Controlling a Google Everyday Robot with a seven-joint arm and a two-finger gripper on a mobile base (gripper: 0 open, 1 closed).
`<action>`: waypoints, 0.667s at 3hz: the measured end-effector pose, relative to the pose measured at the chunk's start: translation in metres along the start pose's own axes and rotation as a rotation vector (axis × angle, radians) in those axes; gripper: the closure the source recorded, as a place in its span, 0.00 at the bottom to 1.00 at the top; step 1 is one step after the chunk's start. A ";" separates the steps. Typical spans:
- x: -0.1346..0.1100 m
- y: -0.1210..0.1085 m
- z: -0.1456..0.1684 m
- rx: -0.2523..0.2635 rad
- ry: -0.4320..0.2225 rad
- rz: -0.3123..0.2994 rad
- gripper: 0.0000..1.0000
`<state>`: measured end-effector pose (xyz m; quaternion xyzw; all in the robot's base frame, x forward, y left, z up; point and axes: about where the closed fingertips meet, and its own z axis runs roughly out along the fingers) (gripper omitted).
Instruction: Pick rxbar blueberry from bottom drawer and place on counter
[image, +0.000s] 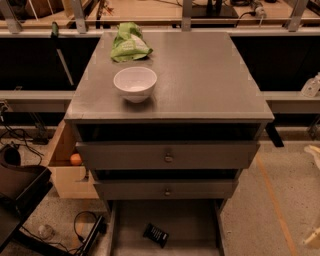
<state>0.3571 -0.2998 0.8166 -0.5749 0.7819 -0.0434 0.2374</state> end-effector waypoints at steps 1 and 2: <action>0.025 0.041 0.046 0.084 0.052 -0.009 0.00; 0.024 0.039 0.045 0.087 0.051 -0.010 0.00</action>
Offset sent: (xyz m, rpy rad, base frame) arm -0.0205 0.0030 -0.0392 -0.0479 -0.0239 -0.0091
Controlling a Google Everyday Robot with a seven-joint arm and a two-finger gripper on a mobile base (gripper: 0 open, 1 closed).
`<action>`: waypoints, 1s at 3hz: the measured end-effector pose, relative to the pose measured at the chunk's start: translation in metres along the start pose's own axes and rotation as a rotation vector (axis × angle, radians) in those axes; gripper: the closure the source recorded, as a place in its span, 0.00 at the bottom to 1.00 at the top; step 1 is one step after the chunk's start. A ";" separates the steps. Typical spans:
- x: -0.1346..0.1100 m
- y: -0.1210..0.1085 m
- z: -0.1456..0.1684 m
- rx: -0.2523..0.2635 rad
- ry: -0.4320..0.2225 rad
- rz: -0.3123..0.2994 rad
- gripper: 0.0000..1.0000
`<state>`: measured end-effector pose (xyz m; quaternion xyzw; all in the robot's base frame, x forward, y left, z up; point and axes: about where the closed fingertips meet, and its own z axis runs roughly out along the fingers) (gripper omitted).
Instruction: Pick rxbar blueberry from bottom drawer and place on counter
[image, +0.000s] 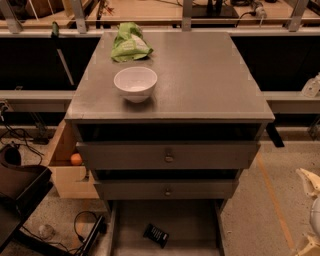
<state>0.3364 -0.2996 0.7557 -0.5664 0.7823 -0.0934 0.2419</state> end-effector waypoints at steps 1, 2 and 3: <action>-0.020 0.016 0.019 -0.016 -0.027 0.016 0.00; -0.062 0.061 0.073 -0.074 -0.127 0.060 0.00; -0.116 0.109 0.134 -0.153 -0.260 0.127 0.00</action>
Offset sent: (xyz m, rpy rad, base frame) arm 0.0052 0.1904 -0.1460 0.3979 0.0510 0.0253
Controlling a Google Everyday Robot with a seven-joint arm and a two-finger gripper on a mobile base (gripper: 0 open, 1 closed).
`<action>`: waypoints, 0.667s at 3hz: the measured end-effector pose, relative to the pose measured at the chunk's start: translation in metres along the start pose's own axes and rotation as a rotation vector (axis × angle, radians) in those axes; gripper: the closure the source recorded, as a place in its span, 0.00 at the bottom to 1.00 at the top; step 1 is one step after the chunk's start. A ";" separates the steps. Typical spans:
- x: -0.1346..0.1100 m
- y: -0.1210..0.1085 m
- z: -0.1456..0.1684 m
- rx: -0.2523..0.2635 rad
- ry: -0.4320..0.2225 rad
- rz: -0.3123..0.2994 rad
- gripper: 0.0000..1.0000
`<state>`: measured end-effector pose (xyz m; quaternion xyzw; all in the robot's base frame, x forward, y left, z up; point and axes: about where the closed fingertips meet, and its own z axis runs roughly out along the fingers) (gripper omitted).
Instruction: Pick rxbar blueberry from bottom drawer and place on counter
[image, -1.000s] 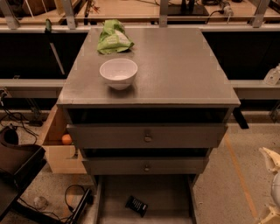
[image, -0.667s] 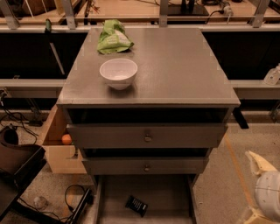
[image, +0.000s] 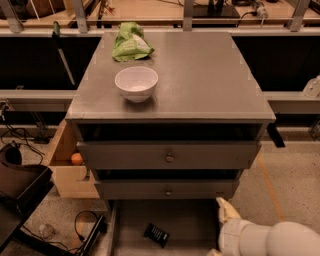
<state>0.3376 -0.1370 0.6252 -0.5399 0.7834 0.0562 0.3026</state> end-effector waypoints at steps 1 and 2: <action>-0.028 0.029 0.075 -0.070 -0.102 0.035 0.00; -0.040 0.040 0.142 -0.101 -0.155 0.045 0.00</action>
Offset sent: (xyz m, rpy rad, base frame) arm 0.0742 0.1527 -0.1683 0.2363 0.0128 0.0583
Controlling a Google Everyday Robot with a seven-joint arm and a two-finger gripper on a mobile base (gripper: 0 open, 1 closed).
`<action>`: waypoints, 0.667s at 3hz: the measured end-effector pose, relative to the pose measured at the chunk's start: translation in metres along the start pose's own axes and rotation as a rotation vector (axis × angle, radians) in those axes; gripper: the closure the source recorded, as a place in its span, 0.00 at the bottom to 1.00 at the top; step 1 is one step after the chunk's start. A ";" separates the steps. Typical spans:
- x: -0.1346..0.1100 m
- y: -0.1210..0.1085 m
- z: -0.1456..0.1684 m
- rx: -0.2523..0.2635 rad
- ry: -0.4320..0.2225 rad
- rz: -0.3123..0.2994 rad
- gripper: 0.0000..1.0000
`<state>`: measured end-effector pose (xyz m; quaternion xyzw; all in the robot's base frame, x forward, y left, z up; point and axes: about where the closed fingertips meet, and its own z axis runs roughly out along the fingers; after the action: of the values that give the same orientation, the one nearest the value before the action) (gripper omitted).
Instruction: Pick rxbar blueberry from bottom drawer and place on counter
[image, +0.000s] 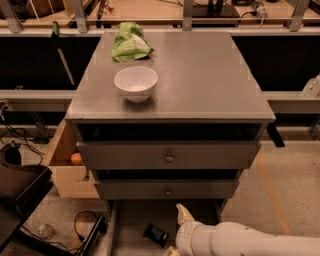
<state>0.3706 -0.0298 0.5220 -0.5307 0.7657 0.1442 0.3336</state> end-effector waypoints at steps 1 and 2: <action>0.017 -0.003 0.063 -0.012 -0.018 0.022 0.00; 0.016 -0.003 0.060 -0.009 -0.018 0.019 0.00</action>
Offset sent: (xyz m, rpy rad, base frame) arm 0.0214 0.0166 -0.0408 0.0144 -0.0048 -0.0027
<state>0.3920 -0.0077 0.4675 -0.5236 0.7671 0.1556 0.3365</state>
